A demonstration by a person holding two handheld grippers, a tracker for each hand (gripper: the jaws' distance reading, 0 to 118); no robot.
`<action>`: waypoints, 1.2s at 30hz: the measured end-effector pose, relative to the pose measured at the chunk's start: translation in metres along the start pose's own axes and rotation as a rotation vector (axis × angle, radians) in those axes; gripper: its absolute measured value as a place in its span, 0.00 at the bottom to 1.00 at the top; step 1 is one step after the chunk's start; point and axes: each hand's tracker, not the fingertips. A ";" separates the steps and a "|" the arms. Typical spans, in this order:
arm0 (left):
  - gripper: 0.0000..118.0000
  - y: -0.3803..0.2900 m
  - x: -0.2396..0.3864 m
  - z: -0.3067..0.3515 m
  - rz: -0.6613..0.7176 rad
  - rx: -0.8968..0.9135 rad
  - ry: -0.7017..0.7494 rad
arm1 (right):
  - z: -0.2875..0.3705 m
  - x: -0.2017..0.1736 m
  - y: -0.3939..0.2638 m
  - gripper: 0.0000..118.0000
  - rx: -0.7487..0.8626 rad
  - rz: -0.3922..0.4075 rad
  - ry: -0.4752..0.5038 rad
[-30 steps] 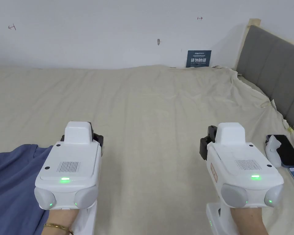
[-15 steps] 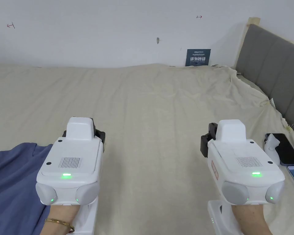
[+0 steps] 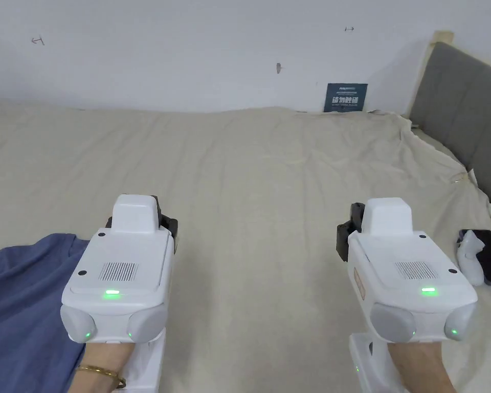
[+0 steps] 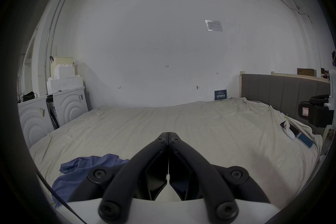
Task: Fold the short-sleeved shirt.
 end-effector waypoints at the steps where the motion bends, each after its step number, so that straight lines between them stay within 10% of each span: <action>1: 0.00 -0.001 -0.005 0.001 -0.004 -0.001 0.011 | 0.000 -0.007 0.002 0.00 0.007 0.007 0.015; 30: 0.01 -0.029 -0.152 0.071 0.067 -0.066 0.463 | -0.019 -0.174 0.024 0.00 0.057 0.086 0.498; 33: 0.18 -0.031 -0.154 0.067 0.098 -0.080 0.469 | -0.020 -0.174 0.023 0.00 0.053 0.083 0.499; 36: 0.74 -0.032 -0.156 0.061 0.116 -0.107 0.453 | -0.020 -0.173 0.023 0.00 0.050 0.083 0.496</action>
